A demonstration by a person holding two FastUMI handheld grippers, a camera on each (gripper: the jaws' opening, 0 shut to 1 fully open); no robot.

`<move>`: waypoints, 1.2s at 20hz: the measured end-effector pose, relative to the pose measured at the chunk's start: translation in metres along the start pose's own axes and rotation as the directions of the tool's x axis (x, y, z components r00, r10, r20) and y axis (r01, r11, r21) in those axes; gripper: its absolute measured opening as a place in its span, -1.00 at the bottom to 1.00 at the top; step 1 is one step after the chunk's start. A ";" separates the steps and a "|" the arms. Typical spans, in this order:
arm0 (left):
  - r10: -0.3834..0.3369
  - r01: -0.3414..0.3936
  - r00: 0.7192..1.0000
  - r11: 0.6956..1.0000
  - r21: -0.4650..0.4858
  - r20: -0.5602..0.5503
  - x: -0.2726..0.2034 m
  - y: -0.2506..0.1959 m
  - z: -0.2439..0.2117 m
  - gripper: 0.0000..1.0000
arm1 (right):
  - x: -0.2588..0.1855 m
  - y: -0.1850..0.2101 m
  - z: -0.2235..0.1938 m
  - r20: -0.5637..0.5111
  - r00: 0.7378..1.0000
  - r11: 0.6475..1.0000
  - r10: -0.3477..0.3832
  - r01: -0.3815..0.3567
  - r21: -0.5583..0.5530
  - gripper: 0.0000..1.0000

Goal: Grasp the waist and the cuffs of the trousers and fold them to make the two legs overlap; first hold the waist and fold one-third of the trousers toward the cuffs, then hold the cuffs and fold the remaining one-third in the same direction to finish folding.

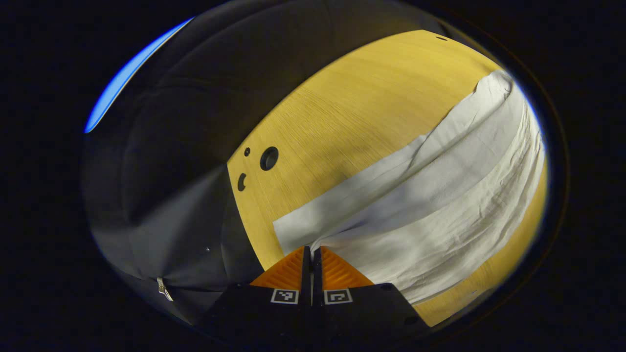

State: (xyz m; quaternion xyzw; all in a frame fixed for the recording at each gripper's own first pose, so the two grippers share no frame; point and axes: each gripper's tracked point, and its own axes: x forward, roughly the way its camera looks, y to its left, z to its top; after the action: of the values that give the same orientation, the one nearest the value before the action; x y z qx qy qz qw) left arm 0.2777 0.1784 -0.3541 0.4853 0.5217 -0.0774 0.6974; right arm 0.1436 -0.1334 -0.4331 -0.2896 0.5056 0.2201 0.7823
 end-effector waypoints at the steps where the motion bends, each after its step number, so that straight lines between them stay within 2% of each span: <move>1: -0.003 0.003 1.000 1.000 -0.003 -0.013 0.007 -0.003 0.000 -0.91 | 0.006 -0.001 0.000 -0.008 1.000 1.000 0.006 -0.006 0.012 -0.89; 8: -0.056 0.053 0.996 0.997 -0.059 -0.064 0.035 -0.034 -0.010 -0.90 | 0.034 -0.002 -0.007 -0.065 0.997 0.997 0.038 -0.034 0.065 -0.81; 10: -0.038 0.035 0.998 0.998 -0.056 -0.042 0.038 -0.035 -0.010 -0.89 | 0.036 -0.001 -0.006 -0.070 0.997 0.998 0.030 -0.026 0.059 -0.73; 12: 0.007 -0.007 0.999 1.000 -0.002 -0.032 0.037 -0.031 -0.013 -0.85 | 0.036 -0.003 -0.006 -0.071 0.997 0.999 0.019 -0.016 0.035 -0.62; 15: 0.065 -0.064 0.998 0.996 0.061 -0.009 0.036 -0.019 -0.013 -0.34 | 0.032 -0.004 -0.004 -0.074 0.997 0.999 0.008 -0.005 0.040 -0.51; 16: 0.082 -0.081 0.997 0.995 0.064 -0.012 0.034 -0.015 -0.013 -0.09 | 0.031 -0.005 -0.002 -0.065 0.998 0.999 0.005 -0.002 0.045 -0.43; 17: 0.106 -0.105 0.994 0.992 0.071 -0.012 0.032 -0.007 -0.015 0.16 | 0.026 -0.008 0.000 -0.057 0.998 0.999 -0.013 0.016 0.046 -0.14; 18: 0.117 -0.116 0.993 0.991 0.071 -0.014 0.031 -0.004 -0.016 0.41 | 0.021 -0.010 0.000 -0.048 0.998 0.998 -0.027 0.029 0.048 -0.06; 19: 0.139 -0.137 0.990 0.988 0.070 -0.013 0.027 0.001 -0.018 0.64 | 0.010 -0.015 0.000 -0.046 0.997 0.997 -0.058 0.060 0.042 0.24; 20: 0.158 -0.158 0.987 0.985 0.064 -0.003 0.022 0.008 -0.020 0.70 | 0.007 -0.022 -0.005 -0.047 0.995 0.995 -0.091 0.093 0.042 0.21; 22: 0.171 -0.172 0.985 0.984 0.041 0.027 0.009 0.017 -0.024 0.84 | -0.014 -0.035 -0.010 -0.039 0.987 0.986 -0.154 0.157 0.065 0.27; 24: 0.177 -0.177 0.983 0.984 0.006 0.047 -0.009 0.024 -0.036 0.92 | -0.037 -0.040 -0.010 -0.011 0.981 0.968 -0.194 0.193 0.158 0.27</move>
State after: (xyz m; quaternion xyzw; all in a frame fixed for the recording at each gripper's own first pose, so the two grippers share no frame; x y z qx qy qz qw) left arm 0.2653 0.2145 -0.3318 0.5315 0.4596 -0.0292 0.7109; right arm 0.1483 -0.1713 -0.3933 -0.2738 0.4889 0.1028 0.8218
